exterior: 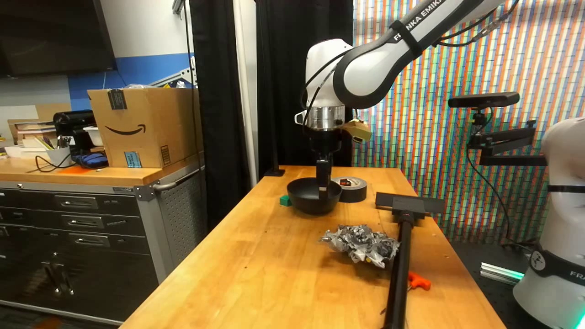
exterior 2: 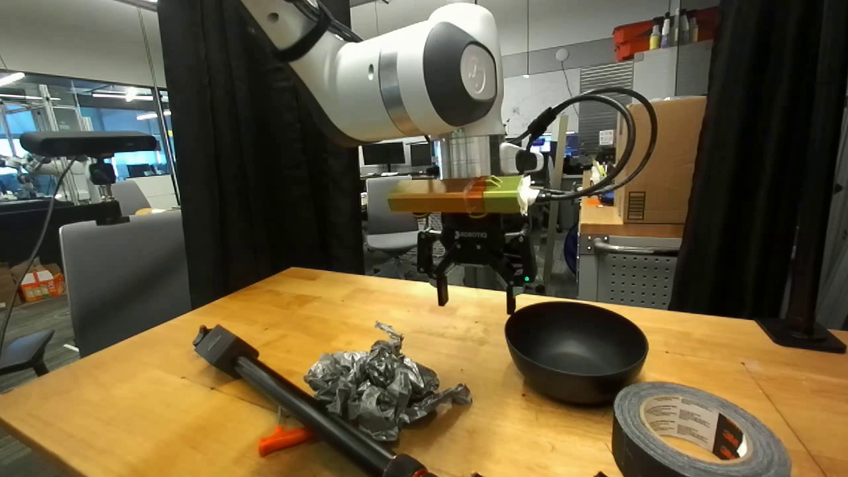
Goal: Move the bowl to the left
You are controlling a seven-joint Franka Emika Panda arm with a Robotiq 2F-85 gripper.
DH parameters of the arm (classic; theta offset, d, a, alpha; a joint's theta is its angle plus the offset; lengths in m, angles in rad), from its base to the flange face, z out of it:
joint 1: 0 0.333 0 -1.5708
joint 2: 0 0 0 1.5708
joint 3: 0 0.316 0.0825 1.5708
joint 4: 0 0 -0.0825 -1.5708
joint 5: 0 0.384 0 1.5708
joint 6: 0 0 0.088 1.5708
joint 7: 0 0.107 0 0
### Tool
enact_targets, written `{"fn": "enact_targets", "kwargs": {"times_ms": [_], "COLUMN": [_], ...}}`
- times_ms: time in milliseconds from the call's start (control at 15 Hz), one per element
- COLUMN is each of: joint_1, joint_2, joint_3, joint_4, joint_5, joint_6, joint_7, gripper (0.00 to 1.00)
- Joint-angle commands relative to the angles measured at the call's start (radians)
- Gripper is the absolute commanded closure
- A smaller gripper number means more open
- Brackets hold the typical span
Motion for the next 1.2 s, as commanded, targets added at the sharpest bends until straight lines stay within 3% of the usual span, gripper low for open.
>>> {"fn": "enact_targets", "kwargs": {"times_ms": [0,667,1133], "joint_1": [-0.01,-0.008,-0.012], "joint_2": [0.019,0.058,0.073], "joint_3": [-0.012,-0.011,-0.009], "joint_4": [0.002,-0.057,-0.071], "joint_5": [0.002,0.056,0.108], "joint_6": [0.061,0.149,0.152], "joint_7": [-0.082,-0.21,-0.267], "gripper": [0.0,0.0,0.03]}}
